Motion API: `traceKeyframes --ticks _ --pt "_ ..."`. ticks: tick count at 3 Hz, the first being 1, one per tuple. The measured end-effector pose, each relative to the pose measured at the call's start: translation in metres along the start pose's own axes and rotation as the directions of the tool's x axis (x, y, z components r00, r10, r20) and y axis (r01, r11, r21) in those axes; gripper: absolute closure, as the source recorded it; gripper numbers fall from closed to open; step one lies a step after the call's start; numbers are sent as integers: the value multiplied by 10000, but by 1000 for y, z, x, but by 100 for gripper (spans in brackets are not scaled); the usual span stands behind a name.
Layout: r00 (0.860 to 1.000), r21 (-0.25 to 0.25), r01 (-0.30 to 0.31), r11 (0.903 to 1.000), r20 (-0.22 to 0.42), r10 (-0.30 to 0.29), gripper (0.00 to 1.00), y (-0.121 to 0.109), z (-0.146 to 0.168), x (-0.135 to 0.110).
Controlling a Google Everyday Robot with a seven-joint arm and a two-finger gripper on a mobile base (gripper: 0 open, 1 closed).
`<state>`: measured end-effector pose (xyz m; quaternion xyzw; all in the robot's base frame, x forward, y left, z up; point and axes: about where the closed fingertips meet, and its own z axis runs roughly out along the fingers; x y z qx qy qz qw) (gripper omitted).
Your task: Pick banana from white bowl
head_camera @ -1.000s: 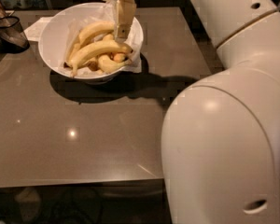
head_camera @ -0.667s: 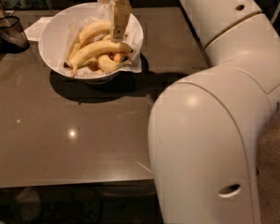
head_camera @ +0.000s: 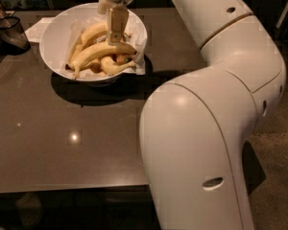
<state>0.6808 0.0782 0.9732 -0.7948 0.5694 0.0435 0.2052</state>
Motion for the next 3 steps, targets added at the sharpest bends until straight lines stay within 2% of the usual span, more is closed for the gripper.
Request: traceKeyframes --ticks 3 --pt "9981 -681 -603 9959 56 609 27 10 25 7"
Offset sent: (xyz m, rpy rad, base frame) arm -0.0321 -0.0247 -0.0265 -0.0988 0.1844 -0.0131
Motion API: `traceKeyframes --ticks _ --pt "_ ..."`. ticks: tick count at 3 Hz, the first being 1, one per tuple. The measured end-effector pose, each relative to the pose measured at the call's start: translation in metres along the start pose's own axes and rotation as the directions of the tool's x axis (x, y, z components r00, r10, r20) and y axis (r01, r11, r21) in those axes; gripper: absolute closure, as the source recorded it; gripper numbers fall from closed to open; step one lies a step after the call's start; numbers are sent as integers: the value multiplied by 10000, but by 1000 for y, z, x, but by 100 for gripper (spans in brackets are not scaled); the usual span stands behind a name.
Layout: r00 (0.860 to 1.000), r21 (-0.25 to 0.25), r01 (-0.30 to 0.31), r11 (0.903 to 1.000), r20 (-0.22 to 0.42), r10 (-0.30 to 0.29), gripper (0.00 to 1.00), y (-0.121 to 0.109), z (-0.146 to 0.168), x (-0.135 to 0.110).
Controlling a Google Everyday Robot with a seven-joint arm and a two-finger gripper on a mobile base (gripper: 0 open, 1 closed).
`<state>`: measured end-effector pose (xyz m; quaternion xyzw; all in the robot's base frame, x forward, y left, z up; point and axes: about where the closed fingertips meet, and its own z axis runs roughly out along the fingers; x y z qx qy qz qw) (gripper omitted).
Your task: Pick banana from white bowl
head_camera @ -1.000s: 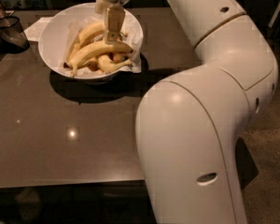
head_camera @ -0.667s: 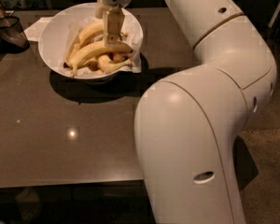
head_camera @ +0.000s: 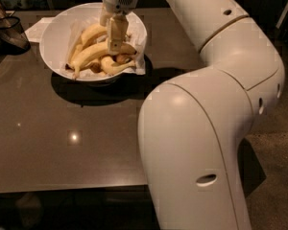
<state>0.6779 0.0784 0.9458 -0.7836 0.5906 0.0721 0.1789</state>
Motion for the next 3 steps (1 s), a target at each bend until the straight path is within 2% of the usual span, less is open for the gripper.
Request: traceKeyframes --ticks 3 --pt "9997 -412 -22 9991 240 32 31 -6 21 -10"
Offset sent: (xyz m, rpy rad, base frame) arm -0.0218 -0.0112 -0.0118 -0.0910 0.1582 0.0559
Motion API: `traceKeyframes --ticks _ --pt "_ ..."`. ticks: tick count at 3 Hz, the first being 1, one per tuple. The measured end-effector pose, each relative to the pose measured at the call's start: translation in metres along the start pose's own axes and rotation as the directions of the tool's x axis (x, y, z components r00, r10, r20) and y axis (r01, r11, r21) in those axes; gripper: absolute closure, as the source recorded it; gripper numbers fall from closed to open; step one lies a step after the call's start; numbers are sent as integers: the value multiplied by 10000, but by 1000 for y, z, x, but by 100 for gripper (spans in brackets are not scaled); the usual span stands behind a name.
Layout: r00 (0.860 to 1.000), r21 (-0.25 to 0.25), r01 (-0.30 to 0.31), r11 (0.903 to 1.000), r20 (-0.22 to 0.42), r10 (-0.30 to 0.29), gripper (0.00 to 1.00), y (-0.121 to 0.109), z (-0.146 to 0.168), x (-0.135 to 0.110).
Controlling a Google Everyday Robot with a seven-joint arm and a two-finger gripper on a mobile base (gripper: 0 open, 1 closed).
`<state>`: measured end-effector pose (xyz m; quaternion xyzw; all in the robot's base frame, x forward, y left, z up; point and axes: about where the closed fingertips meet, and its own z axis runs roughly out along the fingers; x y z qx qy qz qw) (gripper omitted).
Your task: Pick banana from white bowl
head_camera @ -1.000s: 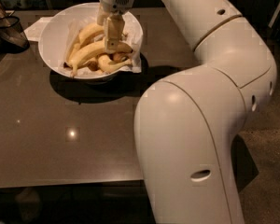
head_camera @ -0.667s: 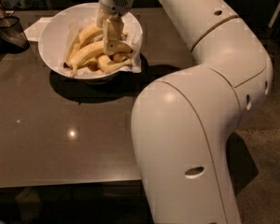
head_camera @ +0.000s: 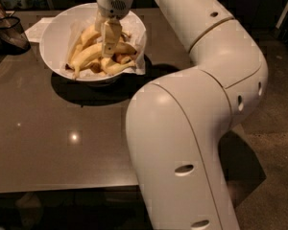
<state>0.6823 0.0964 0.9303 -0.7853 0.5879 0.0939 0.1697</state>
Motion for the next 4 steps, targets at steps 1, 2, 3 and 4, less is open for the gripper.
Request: traceKeyframes --ticks 1,2,3,4 --pt "9996 -188 -153 9997 217 157 31 0 7 -3" --pt "9980 -450 -377 9983 500 399 31 1 16 -5" --pt "9948 -746 -545 9957 814 606 31 3 24 -10" --pt "9915 -948 -699 9930 1025 796 49 5 29 -11"
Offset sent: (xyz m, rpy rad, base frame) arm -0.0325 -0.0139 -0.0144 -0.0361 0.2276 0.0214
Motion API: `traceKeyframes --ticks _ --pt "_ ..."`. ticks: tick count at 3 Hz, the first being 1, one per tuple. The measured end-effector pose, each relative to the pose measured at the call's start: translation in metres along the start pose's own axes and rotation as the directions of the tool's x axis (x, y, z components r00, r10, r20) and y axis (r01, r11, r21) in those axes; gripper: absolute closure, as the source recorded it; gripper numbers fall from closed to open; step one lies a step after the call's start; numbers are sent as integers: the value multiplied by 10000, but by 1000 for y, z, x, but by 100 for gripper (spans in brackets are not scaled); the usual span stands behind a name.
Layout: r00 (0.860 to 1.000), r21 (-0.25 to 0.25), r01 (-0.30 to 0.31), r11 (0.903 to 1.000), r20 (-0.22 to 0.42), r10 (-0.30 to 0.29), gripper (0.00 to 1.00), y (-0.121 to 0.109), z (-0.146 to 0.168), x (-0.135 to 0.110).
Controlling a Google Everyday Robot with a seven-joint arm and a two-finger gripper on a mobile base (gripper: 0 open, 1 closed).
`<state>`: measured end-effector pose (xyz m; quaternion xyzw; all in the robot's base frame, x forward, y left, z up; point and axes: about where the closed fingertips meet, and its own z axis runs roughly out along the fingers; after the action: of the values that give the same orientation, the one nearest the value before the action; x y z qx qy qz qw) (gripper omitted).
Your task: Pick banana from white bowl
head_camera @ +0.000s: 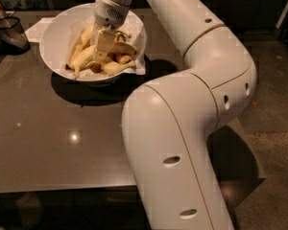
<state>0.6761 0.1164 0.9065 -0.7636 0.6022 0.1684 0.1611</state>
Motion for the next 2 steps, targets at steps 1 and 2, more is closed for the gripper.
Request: traceKeyframes --ticks 1,2 --pt "9999 89 9 10000 -148 -8 72 -1 -3 1" --pt "9999 93 9 10000 -153 -7 95 -1 -3 1"
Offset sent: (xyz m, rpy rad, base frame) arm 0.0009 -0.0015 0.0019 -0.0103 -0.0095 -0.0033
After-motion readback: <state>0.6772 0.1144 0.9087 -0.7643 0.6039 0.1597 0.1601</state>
